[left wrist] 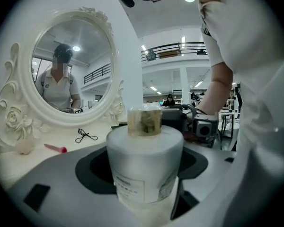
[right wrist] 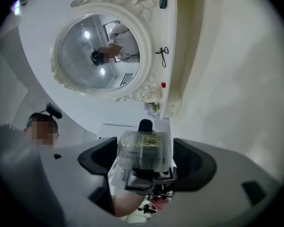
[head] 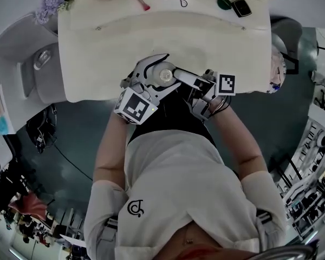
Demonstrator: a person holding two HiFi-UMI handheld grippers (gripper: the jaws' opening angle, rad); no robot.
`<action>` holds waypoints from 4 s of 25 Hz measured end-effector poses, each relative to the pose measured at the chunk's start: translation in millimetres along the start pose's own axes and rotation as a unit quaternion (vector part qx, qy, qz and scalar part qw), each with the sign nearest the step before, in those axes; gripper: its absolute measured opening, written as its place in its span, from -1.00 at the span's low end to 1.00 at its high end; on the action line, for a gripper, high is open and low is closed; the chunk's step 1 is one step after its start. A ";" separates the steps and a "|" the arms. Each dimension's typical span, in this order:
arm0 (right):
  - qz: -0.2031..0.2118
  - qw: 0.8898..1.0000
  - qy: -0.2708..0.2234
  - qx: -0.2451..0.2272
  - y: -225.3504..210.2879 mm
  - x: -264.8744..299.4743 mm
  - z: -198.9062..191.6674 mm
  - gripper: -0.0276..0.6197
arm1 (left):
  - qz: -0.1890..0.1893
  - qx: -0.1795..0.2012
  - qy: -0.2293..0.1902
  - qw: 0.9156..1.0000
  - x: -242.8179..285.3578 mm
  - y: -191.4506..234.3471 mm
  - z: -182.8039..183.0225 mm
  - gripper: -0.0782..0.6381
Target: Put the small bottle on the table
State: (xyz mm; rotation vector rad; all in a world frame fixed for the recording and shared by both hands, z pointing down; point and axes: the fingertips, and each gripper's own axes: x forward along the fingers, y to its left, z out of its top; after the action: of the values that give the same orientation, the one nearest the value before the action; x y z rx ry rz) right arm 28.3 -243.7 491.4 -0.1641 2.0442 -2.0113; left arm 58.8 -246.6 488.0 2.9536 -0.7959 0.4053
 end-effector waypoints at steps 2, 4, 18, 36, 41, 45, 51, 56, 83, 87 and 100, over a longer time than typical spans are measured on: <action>-0.037 0.999 0.016 -0.029 -14.1 -4.5 7.6 0.23 | 0.011 -0.007 0.007 1.000 5.8 3.4 -13.2 0.19; -0.073 0.995 0.030 -0.058 -27.2 -9.1 15.9 0.23 | 0.021 -0.015 0.014 1.000 13.0 6.8 -27.1 0.19; -0.152 0.987 -0.002 -0.044 -73.9 -27.7 52.9 -0.42 | 0.017 -0.022 0.089 0.996 61.6 26.0 -90.3 0.19; -0.144 0.989 -0.005 -0.021 -87.2 -28.4 58.2 -0.45 | -0.010 -0.036 0.121 0.992 70.1 26.2 -104.0 0.19; -0.158 0.987 0.013 -0.033 -88.8 -27.5 52.4 -0.45 | -0.011 -0.032 0.117 0.993 67.3 23.1 -104.1 0.20; -0.171 0.984 0.022 -0.033 -87.9 -25.4 52.0 -0.45 | -0.018 -0.065 0.113 0.991 60.9 25.2 -100.2 0.31; -0.183 0.981 0.007 -0.069 -64.0 -28.3 57.4 -0.89 | -0.002 -0.059 0.093 0.994 41.9 30.3 -71.1 0.31; -0.149 0.983 -0.017 -0.103 -15.9 -26.8 60.0 -0.90 | 0.041 -0.059 0.018 0.997 20.4 40.7 -8.0 0.27; -0.202 0.739 -0.124 -0.630 188.5 -36.3 100.0 -0.90 | 0.264 -0.031 -0.069 0.962 -99.8 108.6 147.7 -0.75; -0.241 0.655 -0.137 -0.702 196.7 -37.9 102.4 -0.90 | 0.278 -0.028 -0.069 0.958 -110.2 110.0 155.9 -0.75; -0.256 0.611 -0.109 -0.741 187.0 -27.9 83.4 -0.90 | 0.284 -0.003 -0.054 0.957 -114.1 102.8 163.3 -0.74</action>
State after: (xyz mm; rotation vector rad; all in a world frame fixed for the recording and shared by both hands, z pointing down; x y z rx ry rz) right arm 97.2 -310.9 308.6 -1.2762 2.9948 0.2315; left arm -49.0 -299.8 298.8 2.7064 -1.6587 0.2584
